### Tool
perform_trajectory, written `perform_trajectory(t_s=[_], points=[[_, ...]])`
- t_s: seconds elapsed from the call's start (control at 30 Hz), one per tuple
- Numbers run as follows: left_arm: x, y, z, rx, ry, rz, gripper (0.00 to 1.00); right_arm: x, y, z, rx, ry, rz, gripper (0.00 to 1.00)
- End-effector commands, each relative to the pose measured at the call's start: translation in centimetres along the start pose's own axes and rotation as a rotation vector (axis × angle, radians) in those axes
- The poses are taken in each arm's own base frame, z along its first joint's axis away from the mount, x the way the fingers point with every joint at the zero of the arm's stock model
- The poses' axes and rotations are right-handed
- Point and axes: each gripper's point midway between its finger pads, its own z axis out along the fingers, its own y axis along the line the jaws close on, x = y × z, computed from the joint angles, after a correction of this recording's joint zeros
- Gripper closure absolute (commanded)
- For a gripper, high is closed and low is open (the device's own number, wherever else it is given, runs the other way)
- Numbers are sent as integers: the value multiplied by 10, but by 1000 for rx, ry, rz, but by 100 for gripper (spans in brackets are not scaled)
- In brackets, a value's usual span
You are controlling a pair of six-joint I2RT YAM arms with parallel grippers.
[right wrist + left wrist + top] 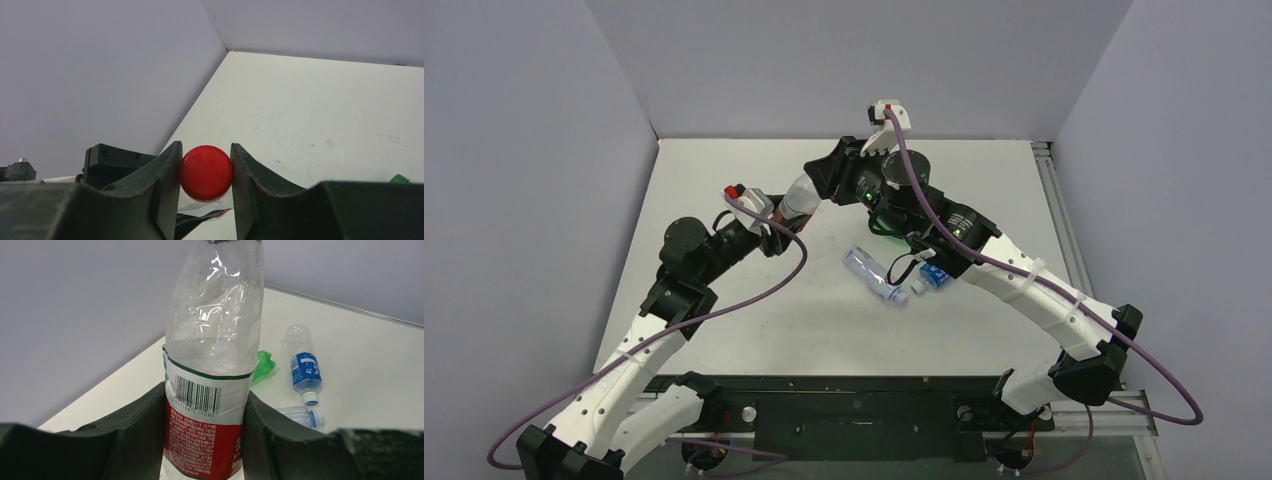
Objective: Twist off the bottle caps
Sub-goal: Unscrew the bottle cap from the plastic bottle.
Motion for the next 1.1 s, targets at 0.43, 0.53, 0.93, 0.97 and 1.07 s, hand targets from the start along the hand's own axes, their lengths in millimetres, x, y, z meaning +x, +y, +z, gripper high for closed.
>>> perform_trajectory(t_s=[0.43,0.53,0.93,0.97,1.07], points=[[-59,-90,-30,503,-77,-205,82,-25,84,-73,-681,-28,-40,100],[-68,-109,-41,629,-74,-255,83,-25,98,-96,-828,-24,-73,100],[-51,-75,-18,414,-66,-203,89,-43,6,-61,-146,-109,-147,37],[-48,-67,-15,371,-72,-158,89,-52,-11,-62,-26,-134,-160,31],[-34,-33,-5,173,-66,-92,90,-57,-19,-61,94,-128,-163,26]])
